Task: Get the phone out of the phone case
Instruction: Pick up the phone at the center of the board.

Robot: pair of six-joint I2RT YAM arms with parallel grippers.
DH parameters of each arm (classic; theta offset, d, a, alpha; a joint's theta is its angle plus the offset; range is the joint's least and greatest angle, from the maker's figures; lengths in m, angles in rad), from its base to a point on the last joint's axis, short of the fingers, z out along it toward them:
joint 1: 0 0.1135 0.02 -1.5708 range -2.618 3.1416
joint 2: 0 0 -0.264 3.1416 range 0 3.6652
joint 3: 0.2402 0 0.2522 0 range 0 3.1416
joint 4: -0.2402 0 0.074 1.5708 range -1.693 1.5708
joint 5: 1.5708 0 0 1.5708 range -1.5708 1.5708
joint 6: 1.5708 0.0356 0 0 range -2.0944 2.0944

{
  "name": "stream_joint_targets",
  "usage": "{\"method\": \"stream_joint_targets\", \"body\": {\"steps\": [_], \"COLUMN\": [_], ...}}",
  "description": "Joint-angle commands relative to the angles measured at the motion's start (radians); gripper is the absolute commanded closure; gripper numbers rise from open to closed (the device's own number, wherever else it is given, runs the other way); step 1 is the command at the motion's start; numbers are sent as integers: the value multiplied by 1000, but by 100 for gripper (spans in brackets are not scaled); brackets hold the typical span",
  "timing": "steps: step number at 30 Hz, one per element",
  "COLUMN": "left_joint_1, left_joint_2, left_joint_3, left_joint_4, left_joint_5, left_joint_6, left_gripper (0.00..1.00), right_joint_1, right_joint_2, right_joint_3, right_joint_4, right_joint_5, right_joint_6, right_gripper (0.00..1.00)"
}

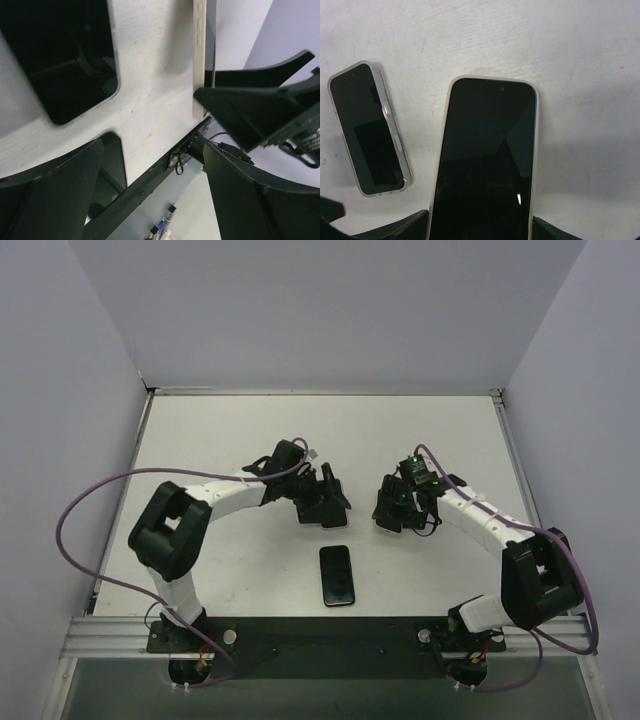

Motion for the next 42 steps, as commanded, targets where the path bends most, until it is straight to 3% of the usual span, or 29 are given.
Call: {"method": "stream_joint_targets", "body": {"steps": [1, 5, 9, 14, 26, 32, 36, 39, 42], "left_joint_1": [-48, -74, -115, -141, -198, -210, -212, -215, -213], "left_joint_2": [143, 258, 324, 384, 497, 511, 516, 514, 510], "left_joint_3": [84, 152, 279, 324, 476, 497, 511, 522, 523], "left_joint_4": [196, 276, 168, 198, 144, 166, 180, 195, 197], "left_joint_5": [123, 151, 134, 143, 151, 151, 149, 152, 166], "left_joint_6": [-148, -228, -208, -271, -265, -286, -297, -302, -311], "left_gripper": [7, 7, 8, 10, 17, 30, 46, 65, 95], "right_joint_1": [-18, -30, -41, -48, -47, -42, -38, -33, -31], "right_joint_2": [-74, -140, -192, -226, -266, -260, -251, -249, -254], "right_joint_3": [-47, -90, -113, -117, -83, -72, -61, -58, -55], "right_joint_4": [5, -2, -22, -59, -103, -103, -105, -106, -108], "right_joint_5": [-54, -73, -100, -120, -156, -174, -176, -176, -179], "right_joint_6": [16, 15, 6, -17, -39, -50, -60, -62, -62], "right_gripper": [89, 89, 89, 90, 90, 90, 90, 88, 78]}}
